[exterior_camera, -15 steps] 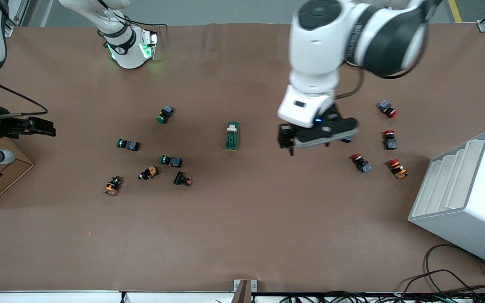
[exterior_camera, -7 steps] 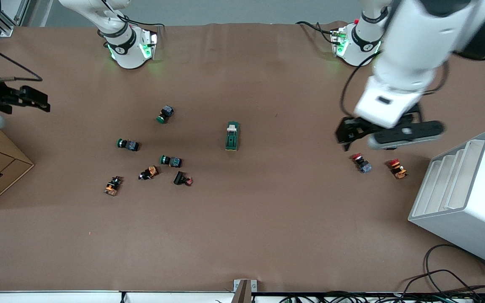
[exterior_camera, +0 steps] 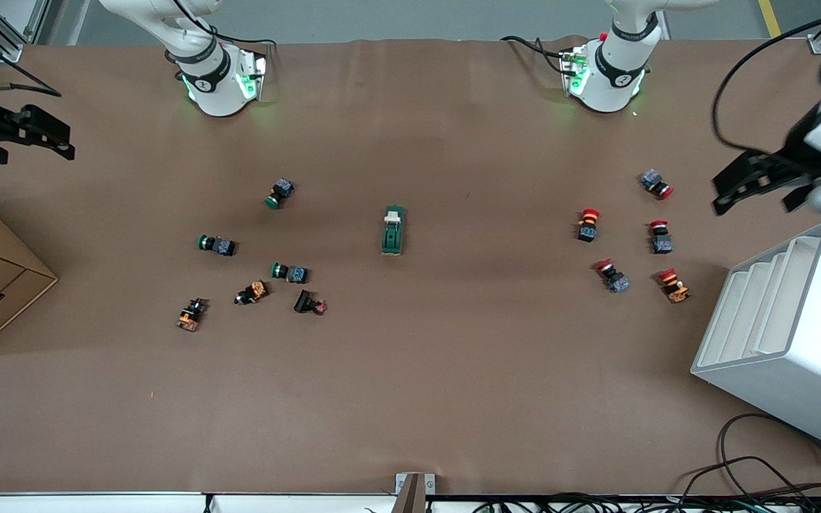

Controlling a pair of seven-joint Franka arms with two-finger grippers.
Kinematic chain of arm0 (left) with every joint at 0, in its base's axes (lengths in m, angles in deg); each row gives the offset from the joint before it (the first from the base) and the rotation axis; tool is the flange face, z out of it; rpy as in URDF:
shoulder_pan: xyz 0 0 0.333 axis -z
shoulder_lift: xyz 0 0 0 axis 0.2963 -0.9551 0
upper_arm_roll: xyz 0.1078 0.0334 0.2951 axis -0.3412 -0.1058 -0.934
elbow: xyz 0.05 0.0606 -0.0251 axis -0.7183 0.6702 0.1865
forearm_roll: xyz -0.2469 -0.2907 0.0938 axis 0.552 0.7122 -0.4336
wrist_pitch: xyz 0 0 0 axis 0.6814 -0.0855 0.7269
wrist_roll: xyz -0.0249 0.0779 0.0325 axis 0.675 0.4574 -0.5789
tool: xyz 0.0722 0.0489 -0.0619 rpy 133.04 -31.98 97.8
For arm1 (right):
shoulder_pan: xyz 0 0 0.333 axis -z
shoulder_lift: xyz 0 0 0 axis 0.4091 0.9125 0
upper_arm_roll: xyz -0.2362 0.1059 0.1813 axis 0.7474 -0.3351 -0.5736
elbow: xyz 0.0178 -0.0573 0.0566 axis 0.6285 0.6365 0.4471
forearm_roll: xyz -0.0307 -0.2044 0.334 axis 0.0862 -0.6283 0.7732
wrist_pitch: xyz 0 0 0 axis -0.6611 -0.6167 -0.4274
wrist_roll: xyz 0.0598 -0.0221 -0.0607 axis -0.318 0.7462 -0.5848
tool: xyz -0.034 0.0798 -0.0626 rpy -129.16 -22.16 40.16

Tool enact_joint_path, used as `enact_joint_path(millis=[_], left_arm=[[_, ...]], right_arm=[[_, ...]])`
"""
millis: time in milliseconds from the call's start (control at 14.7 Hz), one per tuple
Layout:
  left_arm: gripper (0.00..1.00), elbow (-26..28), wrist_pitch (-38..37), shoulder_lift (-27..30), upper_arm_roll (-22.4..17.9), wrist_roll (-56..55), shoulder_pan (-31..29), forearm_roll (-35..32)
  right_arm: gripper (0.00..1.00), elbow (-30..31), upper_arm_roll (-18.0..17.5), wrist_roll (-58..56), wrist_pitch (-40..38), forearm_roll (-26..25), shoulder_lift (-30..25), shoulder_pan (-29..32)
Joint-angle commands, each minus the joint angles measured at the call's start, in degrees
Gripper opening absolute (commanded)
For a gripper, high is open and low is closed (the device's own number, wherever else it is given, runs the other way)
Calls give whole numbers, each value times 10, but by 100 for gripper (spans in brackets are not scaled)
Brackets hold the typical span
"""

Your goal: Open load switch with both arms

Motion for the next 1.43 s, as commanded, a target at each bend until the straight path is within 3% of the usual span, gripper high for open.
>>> enact_joint_path(millis=[0, 272, 681, 1361], left_arm=[[100, 25, -33, 39, -19, 43, 2, 9], [100, 32, -91, 57, -19, 54, -19, 9], [100, 89, -85, 104, -19, 43, -24, 9], [100, 100, -74, 102, 3, 51, -16, 30]], right_arm=[[100, 22, 5, -11, 13, 7, -34, 3], [100, 14, 14, -9, 6, 10, -33, 3], [100, 14, 30, -11, 8, 46, -32, 3], [100, 15, 26, -17, 1, 36, -34, 0]])
